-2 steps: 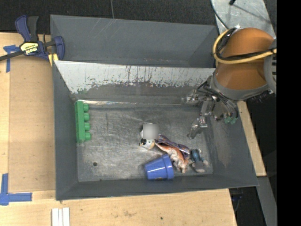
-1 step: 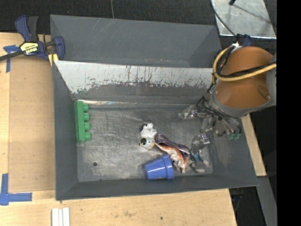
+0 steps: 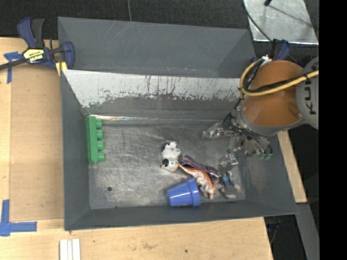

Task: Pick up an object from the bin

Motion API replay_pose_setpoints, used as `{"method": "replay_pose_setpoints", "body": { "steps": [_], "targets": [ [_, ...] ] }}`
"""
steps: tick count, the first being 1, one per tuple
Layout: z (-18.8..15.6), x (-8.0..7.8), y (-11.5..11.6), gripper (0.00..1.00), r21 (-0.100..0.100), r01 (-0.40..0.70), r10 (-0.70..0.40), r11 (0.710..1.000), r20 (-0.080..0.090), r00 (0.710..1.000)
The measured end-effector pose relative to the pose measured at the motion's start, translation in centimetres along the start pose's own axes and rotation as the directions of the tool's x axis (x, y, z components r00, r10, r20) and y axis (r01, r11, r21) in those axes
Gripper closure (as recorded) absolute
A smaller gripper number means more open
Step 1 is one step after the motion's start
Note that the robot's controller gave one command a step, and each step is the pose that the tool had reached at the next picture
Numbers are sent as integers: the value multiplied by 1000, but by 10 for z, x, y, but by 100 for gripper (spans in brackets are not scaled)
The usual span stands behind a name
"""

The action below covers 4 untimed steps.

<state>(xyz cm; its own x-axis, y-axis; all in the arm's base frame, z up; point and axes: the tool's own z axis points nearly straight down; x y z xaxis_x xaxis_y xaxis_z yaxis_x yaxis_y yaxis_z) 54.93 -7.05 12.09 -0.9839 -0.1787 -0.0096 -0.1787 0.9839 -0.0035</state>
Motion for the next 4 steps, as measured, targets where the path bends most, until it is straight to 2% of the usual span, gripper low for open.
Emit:
{"method": "replay_pose_setpoints", "body": {
  "steps": [1,2,3,4],
  "targets": [
    [35,19,-5,0,-5,191,-191,982,-6,982],
    [41,30,-6,0,-5,312,-312,950,-5,950],
    [23,50,34,100,3,520,-520,854,9,854],
    [23,50,34,100,3,520,-520,854,8,854]
  ]
}}
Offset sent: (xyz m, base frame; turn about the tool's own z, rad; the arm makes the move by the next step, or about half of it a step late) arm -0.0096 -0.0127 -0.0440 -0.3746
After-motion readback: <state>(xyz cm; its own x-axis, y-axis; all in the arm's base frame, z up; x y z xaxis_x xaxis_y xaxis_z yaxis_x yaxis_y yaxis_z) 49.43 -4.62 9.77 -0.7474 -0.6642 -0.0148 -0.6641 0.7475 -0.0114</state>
